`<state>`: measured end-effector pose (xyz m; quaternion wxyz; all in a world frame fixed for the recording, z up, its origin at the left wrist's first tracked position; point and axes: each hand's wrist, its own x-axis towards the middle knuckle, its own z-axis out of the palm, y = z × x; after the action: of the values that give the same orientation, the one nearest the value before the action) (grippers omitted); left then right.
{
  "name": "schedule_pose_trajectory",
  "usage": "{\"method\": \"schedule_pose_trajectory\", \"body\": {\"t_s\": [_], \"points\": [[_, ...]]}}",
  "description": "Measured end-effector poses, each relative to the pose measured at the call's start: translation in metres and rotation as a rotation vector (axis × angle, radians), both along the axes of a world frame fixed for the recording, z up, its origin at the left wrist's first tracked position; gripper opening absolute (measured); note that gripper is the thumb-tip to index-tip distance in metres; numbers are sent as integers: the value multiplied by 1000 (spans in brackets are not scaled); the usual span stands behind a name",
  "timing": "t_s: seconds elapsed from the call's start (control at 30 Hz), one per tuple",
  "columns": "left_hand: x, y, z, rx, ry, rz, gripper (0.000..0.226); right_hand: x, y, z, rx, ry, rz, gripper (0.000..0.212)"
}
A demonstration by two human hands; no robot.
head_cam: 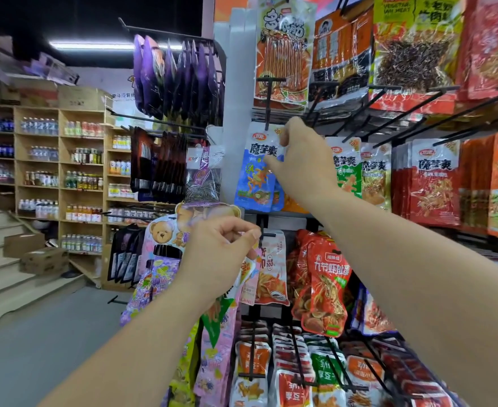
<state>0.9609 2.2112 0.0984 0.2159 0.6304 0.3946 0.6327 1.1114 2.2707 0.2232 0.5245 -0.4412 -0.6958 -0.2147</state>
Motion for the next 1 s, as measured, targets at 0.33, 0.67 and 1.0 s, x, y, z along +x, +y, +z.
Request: {"method": "schedule_pose_trajectory", "body": {"t_s": [0.33,0.67,1.0], "points": [[1,0,0,-9,-9,-1,13,9,16,-12,-213,-695,-435,88],[-1,-13,10,-6,-128,-55,13,15,-31,-28,-88,-179,51,31],[20,-62,19,58,-731,-593,39,20,-124,-138,-664,241,625,40]]}}
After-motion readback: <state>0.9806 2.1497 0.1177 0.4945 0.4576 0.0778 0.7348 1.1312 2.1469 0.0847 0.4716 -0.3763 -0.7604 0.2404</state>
